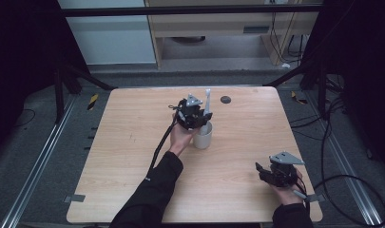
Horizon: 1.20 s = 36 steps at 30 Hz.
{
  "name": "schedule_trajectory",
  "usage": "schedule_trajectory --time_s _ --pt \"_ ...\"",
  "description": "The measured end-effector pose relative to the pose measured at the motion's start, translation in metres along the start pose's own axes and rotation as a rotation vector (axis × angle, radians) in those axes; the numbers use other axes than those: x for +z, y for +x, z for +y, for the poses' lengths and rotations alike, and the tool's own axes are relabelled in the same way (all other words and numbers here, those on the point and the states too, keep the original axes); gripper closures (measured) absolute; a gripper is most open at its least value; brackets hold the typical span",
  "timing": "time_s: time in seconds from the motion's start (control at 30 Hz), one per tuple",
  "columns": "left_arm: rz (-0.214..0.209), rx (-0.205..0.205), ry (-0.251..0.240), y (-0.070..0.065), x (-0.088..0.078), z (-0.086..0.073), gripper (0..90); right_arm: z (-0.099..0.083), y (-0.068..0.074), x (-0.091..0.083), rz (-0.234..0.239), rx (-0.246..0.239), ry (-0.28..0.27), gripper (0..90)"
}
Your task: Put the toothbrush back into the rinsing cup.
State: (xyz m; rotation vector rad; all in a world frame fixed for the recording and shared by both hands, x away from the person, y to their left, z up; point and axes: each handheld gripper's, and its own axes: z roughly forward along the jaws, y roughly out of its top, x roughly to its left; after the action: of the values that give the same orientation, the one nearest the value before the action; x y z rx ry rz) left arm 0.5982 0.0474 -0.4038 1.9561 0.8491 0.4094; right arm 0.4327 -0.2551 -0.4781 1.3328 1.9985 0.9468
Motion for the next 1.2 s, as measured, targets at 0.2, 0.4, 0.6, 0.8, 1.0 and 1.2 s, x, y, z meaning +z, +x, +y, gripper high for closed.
schedule_trajectory --time_s 0.2,0.4,0.6,0.8,1.0,1.2 --pt "-0.011 -0.007 0.01 0.001 0.004 -0.003 66.3 0.0 0.0 0.0 0.001 -0.001 0.001 39.1" --pt "-0.017 -0.01 -0.002 0.001 0.001 -0.003 62.4 0.0 0.001 0.0 0.001 -0.002 0.001 38.9" --pt "-0.006 0.008 -0.003 0.001 -0.006 -0.003 54.9 0.0 0.0 0.0 0.001 -0.002 0.004 38.7" --pt "0.001 0.023 -0.005 0.003 -0.021 -0.01 47.3 0.0 0.0 0.0 -0.003 -0.003 0.004 38.3" --pt "0.0 0.016 -0.03 0.007 -0.045 -0.019 42.0 -0.001 0.0 0.0 -0.011 -0.006 0.006 37.7" --pt "0.024 0.031 -0.045 0.01 -0.072 -0.026 38.0 -0.002 0.0 -0.001 -0.019 -0.002 0.008 36.9"
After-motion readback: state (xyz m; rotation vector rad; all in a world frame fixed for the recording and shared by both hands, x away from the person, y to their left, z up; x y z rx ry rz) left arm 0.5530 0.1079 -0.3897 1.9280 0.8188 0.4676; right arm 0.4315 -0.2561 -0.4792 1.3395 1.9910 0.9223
